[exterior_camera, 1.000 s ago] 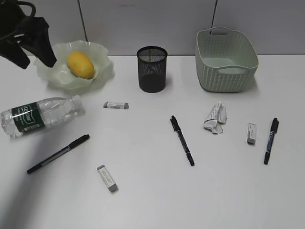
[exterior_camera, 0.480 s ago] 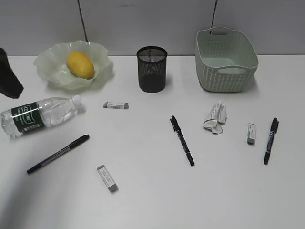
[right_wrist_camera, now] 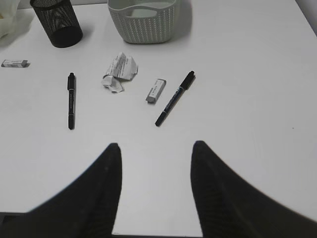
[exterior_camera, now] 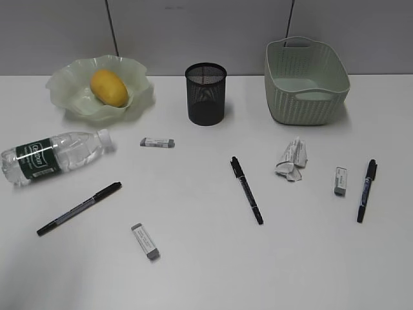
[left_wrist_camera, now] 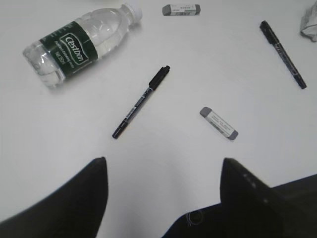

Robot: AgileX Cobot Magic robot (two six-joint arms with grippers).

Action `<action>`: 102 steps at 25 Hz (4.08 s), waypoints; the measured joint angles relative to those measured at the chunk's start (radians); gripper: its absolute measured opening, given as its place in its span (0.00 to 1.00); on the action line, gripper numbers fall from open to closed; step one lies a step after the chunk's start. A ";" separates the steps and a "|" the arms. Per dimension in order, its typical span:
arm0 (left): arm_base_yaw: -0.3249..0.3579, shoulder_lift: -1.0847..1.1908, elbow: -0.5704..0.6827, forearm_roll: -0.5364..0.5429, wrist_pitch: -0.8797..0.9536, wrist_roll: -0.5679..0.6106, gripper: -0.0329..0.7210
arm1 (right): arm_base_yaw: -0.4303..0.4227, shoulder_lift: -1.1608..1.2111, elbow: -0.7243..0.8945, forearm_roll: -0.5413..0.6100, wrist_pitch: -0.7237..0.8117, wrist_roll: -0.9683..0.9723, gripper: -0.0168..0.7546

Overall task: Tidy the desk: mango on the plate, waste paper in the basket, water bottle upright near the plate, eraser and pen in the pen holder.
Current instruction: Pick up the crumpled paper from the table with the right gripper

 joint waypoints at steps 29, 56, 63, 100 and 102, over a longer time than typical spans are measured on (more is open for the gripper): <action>0.000 -0.576 0.228 0.254 0.095 -0.183 0.73 | 0.000 0.000 0.000 0.002 -0.002 0.000 0.51; 0.000 -0.703 0.230 0.253 0.095 -0.186 0.73 | 0.021 1.234 -0.423 0.060 -0.276 0.001 0.51; 0.000 -0.732 0.230 0.253 0.095 -0.186 0.73 | 0.236 1.473 -0.601 0.046 -0.273 0.089 0.51; 0.000 -0.736 0.231 0.253 0.095 -0.187 0.73 | 0.321 2.145 -0.857 -0.011 -0.440 0.381 0.67; 0.000 -0.736 0.231 0.253 0.095 -0.187 0.73 | 0.321 2.150 -0.857 -0.011 -0.427 0.381 0.58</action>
